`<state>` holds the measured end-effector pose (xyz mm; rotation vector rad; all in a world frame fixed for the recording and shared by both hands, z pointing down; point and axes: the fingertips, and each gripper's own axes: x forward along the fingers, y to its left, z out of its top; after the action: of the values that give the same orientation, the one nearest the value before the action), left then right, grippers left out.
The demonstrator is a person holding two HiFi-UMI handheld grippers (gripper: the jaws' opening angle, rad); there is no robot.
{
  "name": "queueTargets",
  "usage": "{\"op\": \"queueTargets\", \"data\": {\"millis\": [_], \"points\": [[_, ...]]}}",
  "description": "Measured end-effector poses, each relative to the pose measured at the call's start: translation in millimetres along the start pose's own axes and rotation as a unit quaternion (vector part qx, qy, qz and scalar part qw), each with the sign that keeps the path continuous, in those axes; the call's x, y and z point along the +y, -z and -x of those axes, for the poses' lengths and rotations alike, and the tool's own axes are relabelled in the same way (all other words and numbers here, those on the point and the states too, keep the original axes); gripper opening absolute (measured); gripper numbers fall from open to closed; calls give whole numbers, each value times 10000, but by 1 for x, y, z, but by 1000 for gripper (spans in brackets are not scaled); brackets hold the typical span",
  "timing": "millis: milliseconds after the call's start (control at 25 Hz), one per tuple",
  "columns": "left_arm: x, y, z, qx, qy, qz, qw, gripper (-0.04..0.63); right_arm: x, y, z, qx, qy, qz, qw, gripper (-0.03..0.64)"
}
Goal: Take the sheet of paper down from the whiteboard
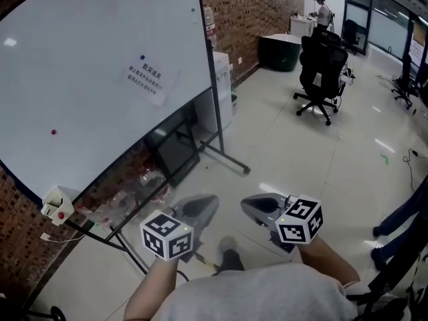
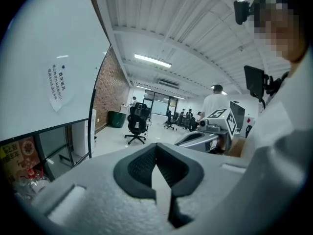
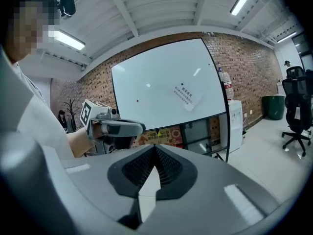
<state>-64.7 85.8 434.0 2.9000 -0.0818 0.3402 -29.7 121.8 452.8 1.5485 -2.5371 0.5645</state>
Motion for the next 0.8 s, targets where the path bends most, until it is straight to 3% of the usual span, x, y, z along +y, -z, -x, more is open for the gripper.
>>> {"op": "queueTargets", "data": {"millis": [400, 800], "points": [[213, -104, -57, -229, -589, -117, 9979, 0, -149, -129, -148, -70, -286, 353, 9989, -2], [296, -141, -72, -408, -1399, -15, 9893, 0, -211, -184, -213, 12, -1021, 658, 9926, -2]]}}
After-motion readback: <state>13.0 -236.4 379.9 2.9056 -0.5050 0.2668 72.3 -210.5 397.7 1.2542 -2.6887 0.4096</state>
